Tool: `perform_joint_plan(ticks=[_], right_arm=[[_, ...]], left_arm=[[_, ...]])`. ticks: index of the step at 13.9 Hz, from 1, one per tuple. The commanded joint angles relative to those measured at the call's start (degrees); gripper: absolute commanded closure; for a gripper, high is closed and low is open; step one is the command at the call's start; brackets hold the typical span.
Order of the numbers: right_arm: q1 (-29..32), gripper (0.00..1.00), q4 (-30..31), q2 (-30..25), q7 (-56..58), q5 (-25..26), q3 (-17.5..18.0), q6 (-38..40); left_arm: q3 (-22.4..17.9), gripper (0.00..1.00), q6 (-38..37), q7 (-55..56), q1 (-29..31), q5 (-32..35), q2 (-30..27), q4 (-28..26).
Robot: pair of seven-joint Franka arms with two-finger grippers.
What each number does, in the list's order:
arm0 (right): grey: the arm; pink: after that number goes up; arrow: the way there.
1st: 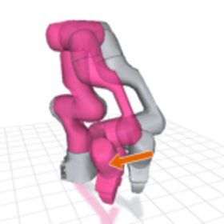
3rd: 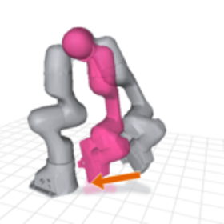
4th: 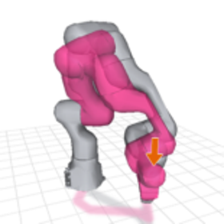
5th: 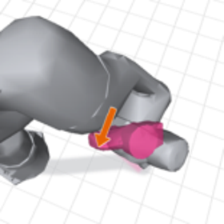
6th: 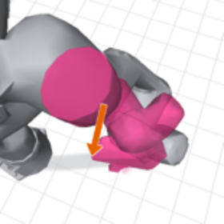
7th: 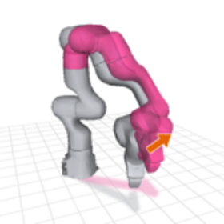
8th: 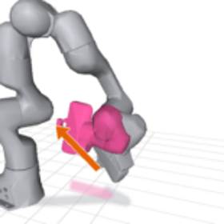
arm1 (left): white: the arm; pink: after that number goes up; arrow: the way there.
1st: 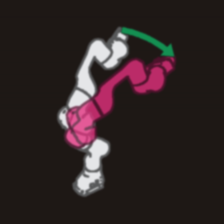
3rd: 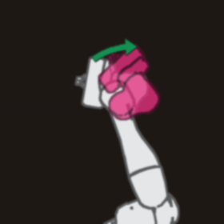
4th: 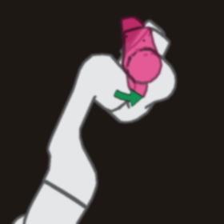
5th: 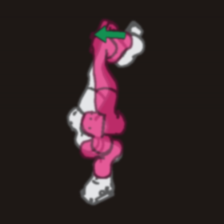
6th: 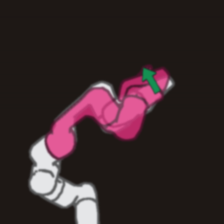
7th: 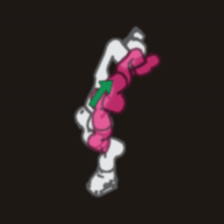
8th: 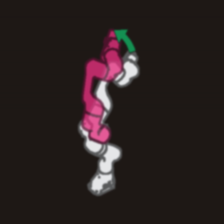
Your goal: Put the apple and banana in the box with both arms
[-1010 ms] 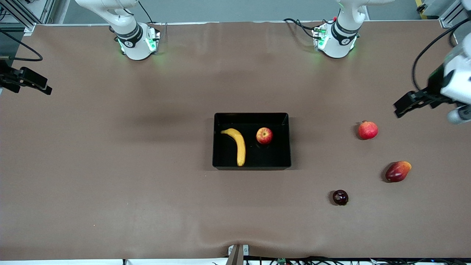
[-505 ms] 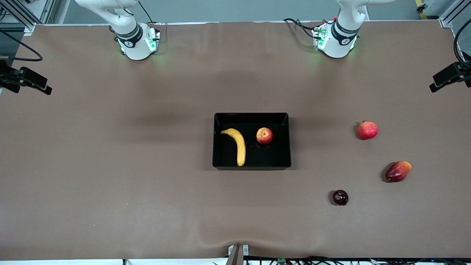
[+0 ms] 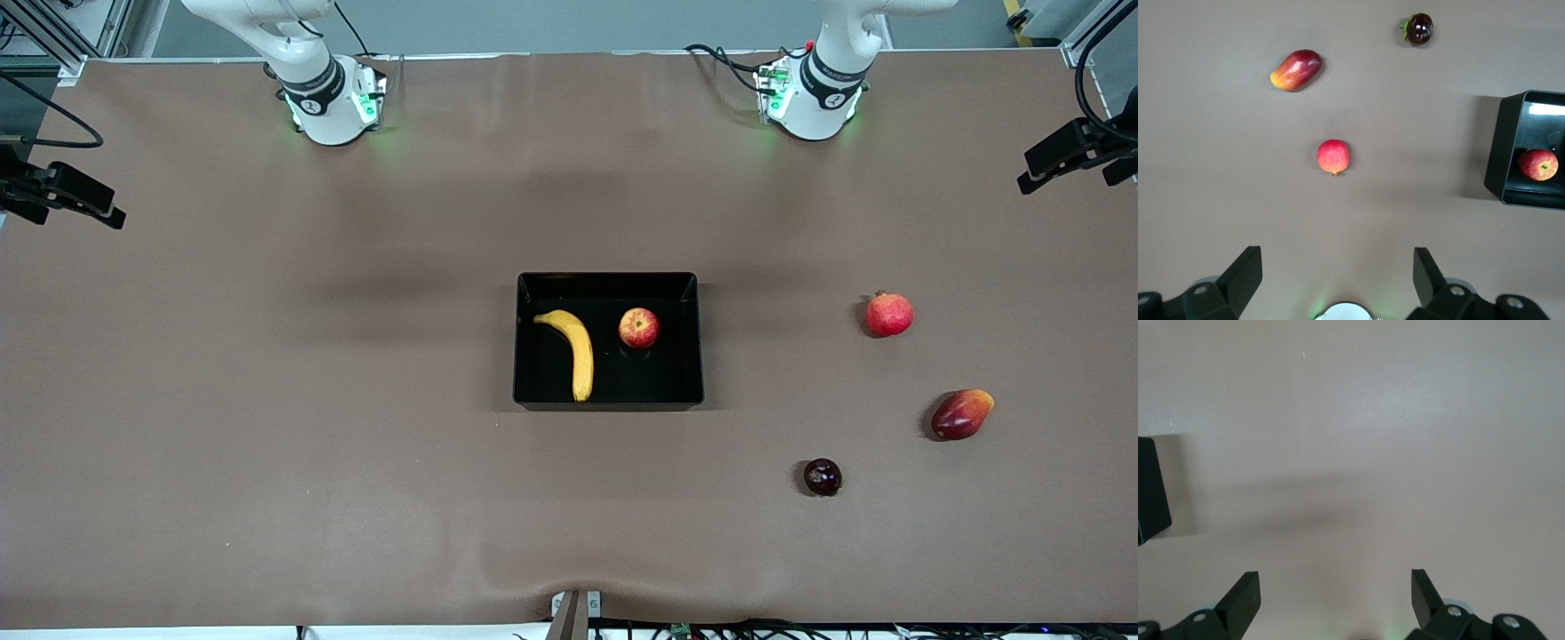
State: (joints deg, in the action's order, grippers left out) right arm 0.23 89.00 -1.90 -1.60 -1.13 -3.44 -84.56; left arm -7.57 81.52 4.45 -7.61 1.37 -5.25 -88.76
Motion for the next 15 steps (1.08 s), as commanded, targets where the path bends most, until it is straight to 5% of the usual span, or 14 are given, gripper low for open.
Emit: perform_joint_plan(ticks=[1, 15], right_arm=[[0.39, 0.0, -1.11, 0.32, 0.81, -0.01, 0.19, 0.54], [0.48, 0.0, -1.11, 0.32, 0.81, -0.01, 0.19, 0.54]], left_arm=[[0.18, 0.0, -0.31, -1.02, -0.04, -0.49, -2.57, -2.21], [12.05, 0.0, -0.58, -0.67, 11.83, -0.57, -2.84, -1.59]])
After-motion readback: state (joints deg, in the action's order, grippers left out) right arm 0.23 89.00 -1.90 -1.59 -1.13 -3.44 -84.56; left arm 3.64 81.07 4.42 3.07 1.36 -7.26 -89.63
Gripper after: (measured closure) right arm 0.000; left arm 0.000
